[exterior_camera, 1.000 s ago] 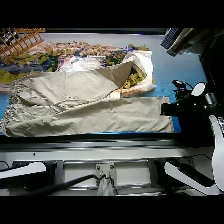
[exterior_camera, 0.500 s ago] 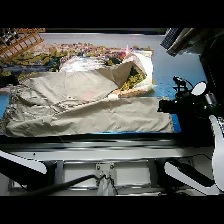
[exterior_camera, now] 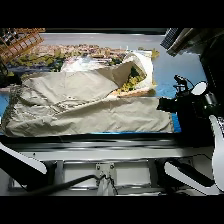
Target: Fold the clothes and pants, and hang the long-sleeved shirts on hangers.
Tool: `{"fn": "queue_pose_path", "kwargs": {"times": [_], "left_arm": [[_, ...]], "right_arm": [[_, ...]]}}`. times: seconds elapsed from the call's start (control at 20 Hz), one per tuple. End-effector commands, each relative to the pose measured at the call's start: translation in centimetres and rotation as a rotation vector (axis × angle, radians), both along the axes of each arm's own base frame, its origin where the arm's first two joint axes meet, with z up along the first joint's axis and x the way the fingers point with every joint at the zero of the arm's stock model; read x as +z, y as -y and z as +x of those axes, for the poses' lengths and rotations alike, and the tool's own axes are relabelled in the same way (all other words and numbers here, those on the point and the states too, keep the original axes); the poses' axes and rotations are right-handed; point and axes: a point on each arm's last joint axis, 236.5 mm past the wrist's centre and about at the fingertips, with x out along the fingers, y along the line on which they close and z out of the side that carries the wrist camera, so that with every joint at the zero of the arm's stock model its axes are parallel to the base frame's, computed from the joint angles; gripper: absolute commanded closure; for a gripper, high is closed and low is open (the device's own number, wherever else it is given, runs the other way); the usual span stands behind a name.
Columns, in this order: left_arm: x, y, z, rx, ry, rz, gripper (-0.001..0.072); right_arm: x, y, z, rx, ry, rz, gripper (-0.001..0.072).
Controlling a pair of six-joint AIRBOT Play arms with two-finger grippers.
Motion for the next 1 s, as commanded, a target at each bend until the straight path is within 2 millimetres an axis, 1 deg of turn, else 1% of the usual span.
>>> {"fn": "queue_pose_path", "kwargs": {"times": [0.0,0.05,0.1,0.15,0.2,0.25,0.3,0.35,0.45,0.5,0.55,0.6,0.7,0.75,0.85,0.9,0.95], "left_arm": [[-1.4,0.0,-0.1,0.001,-0.015,-0.007,0.0059],[-1.5,0.0,-0.1,0.001,-0.016,-0.008,0.0086],[-1.4,0.1,0.0,0.001,-0.015,-0.012,0.0194],[-1.5,0.2,-0.1,0.003,-0.018,-0.02,0.0248],[-1.6,0.3,-0.3,0.003,-0.027,-0.025,0.0272],[-1.8,0.5,-0.6,0.003,-0.04,-0.032,0.0373],[-1.9,0.6,-0.8,0.002,-0.053,-0.039,0.0449],[-2.1,0.8,-1.2,0.002,-0.067,-0.046,0.0546],[-2.4,1.1,-1.7,0.001,-0.093,-0.06,0.0675],[-2.4,1.2,-1.9,0.001,-0.099,-0.063,0.0697],[-2.3,1.2,-1.9,0.0,-0.102,-0.065,0.0697],[-2.0,1.3,-1.9,0.005,-0.099,-0.067,0.0697],[-1.0,1.4,-1.6,0.005,-0.082,-0.06,0.0698],[-0.4,1.4,-1.5,0.004,-0.07,-0.054,0.0698],[0.8,1.4,-1.3,0.002,-0.052,-0.045,0.0698],[1.3,1.4,-1.2,0.002,-0.044,-0.041,0.0698],[1.9,1.4,-1.2,0.002,-0.036,-0.037,0.0698]], "right_arm": [[0.1,-0.2,0.2,-0.007,0.009,0.007,0.0352],[0.1,-0.2,0.3,-0.009,0.011,0.007,0.0352],[0.1,-0.1,0.5,-0.013,0.018,0.005,0.0352],[0.1,0.0,0.8,-0.018,0.029,0.003,0.0352],[0.2,0.0,1.1,-0.024,0.043,0.004,0.0352],[0.3,-0.1,1.6,-0.032,0.061,0.009,0.0352],[0.5,-0.3,2.1,-0.043,0.082,0.02,0.0352],[0.6,-0.5,2.6,-0.059,0.097,0.032,0.0352],[0.9,0.1,4.2,-0.097,0.156,0.017,0.0339],[0.9,0.8,5.3,-0.107,0.195,-0.01,0.0309],[0.9,1.6,6.5,-0.113,0.224,-0.037,0.0291],[1.0,2.2,7.9,-0.119,0.251,-0.054,0.029],[1.3,2.5,11.1,-0.105,0.296,-0.067,0.0278],[1.6,2.5,12.8,-0.071,0.325,-0.084,0.0278],[1.8,2.4,16.3,0.047,0.393,-0.15,0.0278],[1.6,2.3,17.9,0.151,0.43,-0.21,0.0271],[1.2,2.2,19.2,0.247,0.458,-0.272,0.0223]]}}
